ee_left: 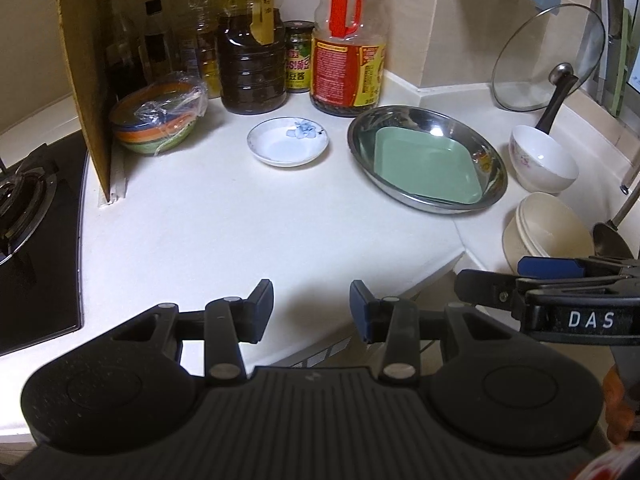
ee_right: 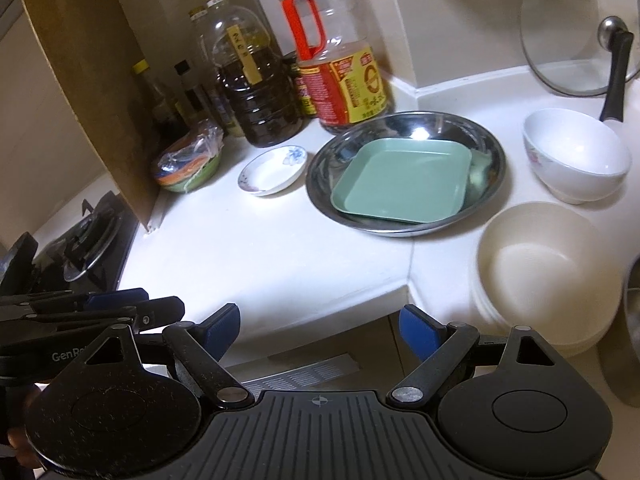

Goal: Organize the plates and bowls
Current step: 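Move both grippers toward the small white blue-flower plate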

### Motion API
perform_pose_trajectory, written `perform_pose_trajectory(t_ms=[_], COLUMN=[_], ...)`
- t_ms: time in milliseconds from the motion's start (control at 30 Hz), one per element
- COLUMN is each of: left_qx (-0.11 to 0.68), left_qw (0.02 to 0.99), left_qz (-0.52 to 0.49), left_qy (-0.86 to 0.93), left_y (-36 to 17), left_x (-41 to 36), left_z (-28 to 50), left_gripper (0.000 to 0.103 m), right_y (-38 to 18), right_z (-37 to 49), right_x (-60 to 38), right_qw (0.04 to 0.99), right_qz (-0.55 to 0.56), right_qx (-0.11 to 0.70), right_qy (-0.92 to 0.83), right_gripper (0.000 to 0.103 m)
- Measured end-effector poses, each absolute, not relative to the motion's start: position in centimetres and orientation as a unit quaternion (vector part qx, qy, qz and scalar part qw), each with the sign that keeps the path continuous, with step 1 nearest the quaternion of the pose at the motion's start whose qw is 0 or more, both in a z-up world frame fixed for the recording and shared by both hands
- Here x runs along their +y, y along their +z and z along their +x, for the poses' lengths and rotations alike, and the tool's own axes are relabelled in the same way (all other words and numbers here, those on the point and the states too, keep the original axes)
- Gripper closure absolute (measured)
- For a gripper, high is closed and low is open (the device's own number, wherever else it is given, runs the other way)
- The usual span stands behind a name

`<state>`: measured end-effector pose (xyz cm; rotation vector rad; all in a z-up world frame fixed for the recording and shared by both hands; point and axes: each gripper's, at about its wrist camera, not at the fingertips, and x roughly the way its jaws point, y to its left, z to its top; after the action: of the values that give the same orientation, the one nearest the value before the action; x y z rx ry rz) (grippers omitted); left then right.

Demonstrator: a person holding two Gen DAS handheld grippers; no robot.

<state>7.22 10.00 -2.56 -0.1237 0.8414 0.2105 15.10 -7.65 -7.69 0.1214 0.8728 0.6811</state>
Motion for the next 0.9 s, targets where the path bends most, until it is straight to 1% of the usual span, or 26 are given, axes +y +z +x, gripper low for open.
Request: perform_pose_trajectory(t_ms=[267, 333, 533, 600, 900], left_qx=[0.409, 0.409, 0.407, 0.405, 0.388], left_qw=[0.902, 0.901, 0.900, 0.900, 0.908], left_qz=[-0.069, -0.071, -0.076, -0.077, -0.078], left_qy=[0.122, 0.127, 0.137, 0.139, 0.140], left_y=[-2.8, -2.9, -3.3, -3.4, -3.4], left_x=[12.3, 13.0, 15.1, 15.9, 18.8], left_z=[8.0, 8.4, 10.1, 10.9, 14.9], left_gripper=[0.065, 0.065, 0.065, 0.065, 0.065], right_y=[-7.9, -7.9, -8.3, -8.3, -8.0], right_z=[16.1, 16.5, 18.3, 19.0, 23.2], right_x=[-5.3, -4.7, -2.5, -1.7, 2.0], right_qw=[0.848, 0.849, 0.845, 0.846, 0.859], right_qz=[0.046, 0.043, 0.046, 0.045, 0.027], right_qx=[0.412, 0.410, 0.408, 0.404, 0.375], right_qy=[0.330, 0.332, 0.343, 0.345, 0.347], right_gripper=[0.017, 0.018, 0.031, 0.037, 0.051])
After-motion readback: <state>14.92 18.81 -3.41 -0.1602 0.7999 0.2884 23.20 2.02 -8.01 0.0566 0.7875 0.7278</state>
